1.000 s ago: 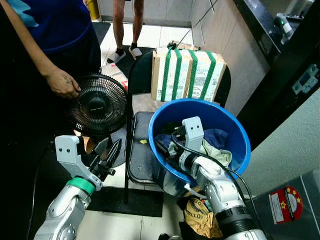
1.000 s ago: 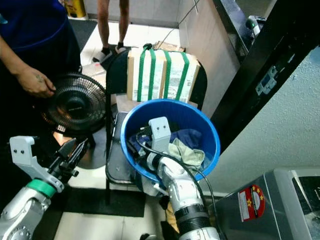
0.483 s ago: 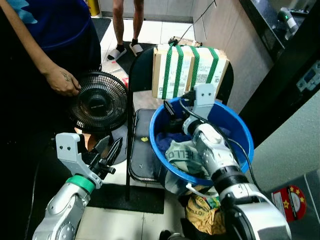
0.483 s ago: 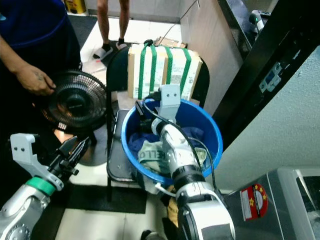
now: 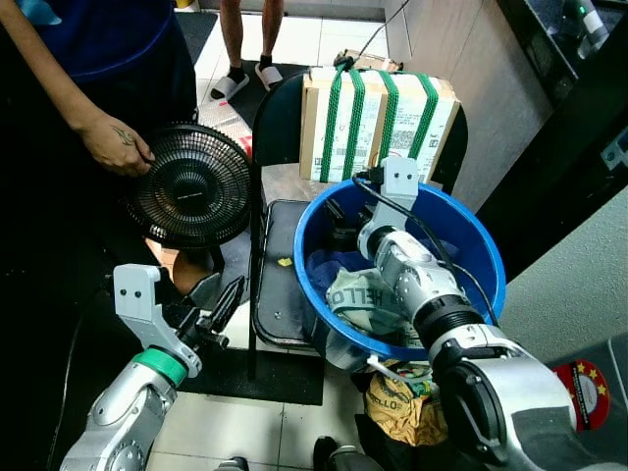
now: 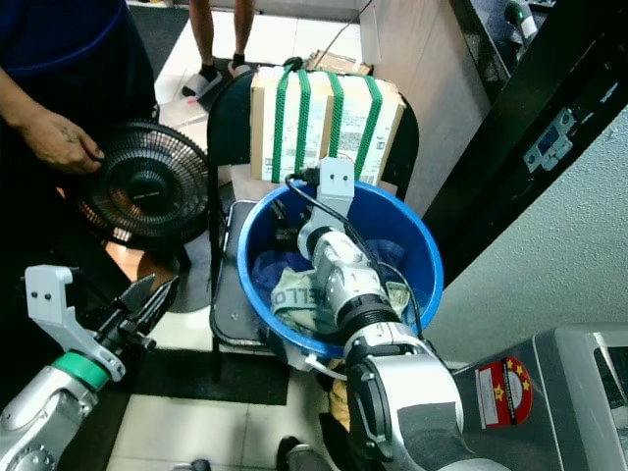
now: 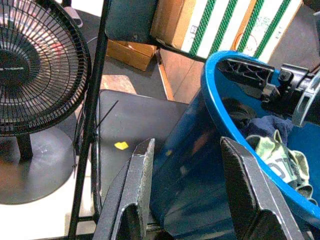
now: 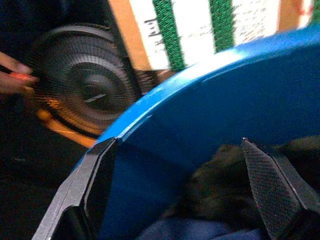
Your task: Clothes washing
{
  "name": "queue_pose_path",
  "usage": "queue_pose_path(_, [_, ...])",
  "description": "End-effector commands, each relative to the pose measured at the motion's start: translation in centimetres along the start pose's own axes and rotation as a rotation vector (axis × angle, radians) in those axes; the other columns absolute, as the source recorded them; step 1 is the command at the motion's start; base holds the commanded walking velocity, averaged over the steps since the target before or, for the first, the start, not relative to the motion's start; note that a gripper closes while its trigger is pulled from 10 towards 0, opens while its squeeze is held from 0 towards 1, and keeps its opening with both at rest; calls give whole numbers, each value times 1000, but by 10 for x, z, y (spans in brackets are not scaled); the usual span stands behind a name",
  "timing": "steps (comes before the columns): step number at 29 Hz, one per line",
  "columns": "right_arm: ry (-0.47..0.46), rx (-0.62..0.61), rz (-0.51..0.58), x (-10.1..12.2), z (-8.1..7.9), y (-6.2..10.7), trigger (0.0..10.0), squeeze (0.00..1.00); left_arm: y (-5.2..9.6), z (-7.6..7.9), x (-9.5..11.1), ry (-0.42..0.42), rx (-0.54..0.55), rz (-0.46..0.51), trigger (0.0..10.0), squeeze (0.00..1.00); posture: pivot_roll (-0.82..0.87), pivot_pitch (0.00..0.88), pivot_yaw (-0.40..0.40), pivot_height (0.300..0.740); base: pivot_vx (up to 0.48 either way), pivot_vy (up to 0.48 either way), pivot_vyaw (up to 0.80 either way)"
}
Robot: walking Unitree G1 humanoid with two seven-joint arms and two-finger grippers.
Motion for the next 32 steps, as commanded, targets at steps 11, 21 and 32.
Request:
queue_pose_path(11, [-163, 58, -202, -33, -21, -3, 10000, 0, 2, 6, -5, 42, -43, -33, 10000, 0, 81, 244, 30, 740, 0, 0, 0])
queue_pose_path(21, [-110, 191, -197, -36, -47, -5, 10000, 0, 3, 6, -3, 40, -44, -29, 10000, 0, 81, 244, 30, 740, 0, 0, 0])
queue_pose_path(32, [-230, 555, -158, -24, -81, 5, 10000, 0, 6, 9, -4, 48, -67, -35, 10000, 0, 82, 238, 29, 740, 0, 0, 0])
Point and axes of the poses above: a point about 5 cm out from each wrist's last joint towards the gripper, its own y axis pointing back from the gripper into the wrist, its own x axis along the axis of the wrist's last joint, z = x × y, the point moved 1 cm from there along -y, pointing out of the wrist towards the gripper, and after that the axes turned 9 degrees about -y, right-handed, at the moved point
